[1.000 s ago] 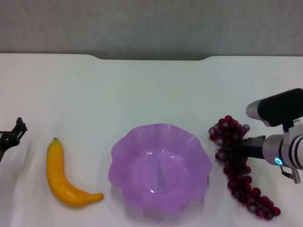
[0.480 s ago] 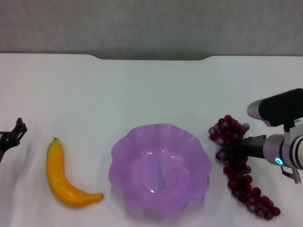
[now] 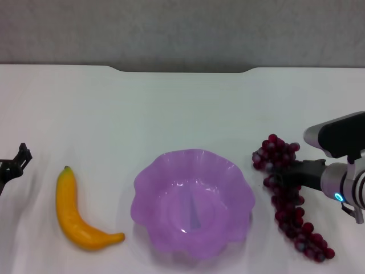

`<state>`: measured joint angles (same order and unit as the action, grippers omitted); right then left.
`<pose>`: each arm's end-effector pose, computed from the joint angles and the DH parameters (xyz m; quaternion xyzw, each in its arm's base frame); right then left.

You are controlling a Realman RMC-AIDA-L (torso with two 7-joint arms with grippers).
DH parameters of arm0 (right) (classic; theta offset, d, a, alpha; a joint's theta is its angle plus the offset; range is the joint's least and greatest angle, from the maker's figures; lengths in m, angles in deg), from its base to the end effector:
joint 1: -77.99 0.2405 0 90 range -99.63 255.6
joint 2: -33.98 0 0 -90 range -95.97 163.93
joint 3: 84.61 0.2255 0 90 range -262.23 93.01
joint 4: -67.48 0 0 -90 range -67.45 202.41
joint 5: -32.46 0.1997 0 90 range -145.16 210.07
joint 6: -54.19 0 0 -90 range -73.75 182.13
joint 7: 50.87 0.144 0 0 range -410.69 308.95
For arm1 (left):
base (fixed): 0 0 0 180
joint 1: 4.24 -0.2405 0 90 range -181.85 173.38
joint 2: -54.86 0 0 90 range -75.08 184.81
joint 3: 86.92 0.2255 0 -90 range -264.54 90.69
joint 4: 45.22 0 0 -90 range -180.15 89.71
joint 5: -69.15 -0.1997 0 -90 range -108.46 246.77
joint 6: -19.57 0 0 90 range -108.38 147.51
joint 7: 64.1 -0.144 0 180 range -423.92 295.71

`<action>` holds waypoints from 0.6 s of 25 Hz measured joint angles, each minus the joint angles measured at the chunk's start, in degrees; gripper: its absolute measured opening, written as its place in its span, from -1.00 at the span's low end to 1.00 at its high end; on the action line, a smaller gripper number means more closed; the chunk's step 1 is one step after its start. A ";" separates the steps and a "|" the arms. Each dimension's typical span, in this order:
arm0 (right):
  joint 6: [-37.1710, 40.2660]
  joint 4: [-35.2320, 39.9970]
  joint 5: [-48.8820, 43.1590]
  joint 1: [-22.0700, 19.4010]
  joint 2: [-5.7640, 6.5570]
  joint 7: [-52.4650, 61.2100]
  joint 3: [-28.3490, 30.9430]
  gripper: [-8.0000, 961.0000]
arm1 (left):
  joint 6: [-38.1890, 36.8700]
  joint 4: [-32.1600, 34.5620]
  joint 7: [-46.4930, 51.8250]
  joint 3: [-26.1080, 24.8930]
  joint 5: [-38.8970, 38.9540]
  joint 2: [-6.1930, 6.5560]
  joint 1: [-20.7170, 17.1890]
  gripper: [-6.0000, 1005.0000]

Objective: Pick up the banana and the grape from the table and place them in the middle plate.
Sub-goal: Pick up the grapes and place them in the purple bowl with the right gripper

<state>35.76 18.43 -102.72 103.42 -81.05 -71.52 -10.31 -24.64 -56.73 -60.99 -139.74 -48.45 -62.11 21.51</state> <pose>0.2564 0.3605 -0.0436 -0.8281 0.3855 0.0101 0.4068 -0.3546 0.3245 0.0139 -0.6307 -0.3888 -0.1784 0.6474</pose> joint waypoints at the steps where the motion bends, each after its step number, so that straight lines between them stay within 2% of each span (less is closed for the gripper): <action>1: 1.10 -0.33 0.00 -0.46 0.01 0.00 -0.39 -0.12 | 0.00 0.01 -0.01 0.00 0.00 0.00 0.00 0.79; 6: 5.01 -1.49 0.00 -2.16 0.10 0.00 -2.30 -0.19 | 0.00 0.06 -0.07 0.00 0.00 0.00 0.00 0.79; 15: 7.36 -1.32 0.00 -2.33 0.08 -0.06 -4.44 -0.21 | 0.00 0.02 -0.12 0.00 0.00 -0.06 0.00 0.79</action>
<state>43.12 17.10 -102.72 101.10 -80.98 -71.58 -14.75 -24.64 -56.70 -61.11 -139.74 -48.45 -62.17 21.51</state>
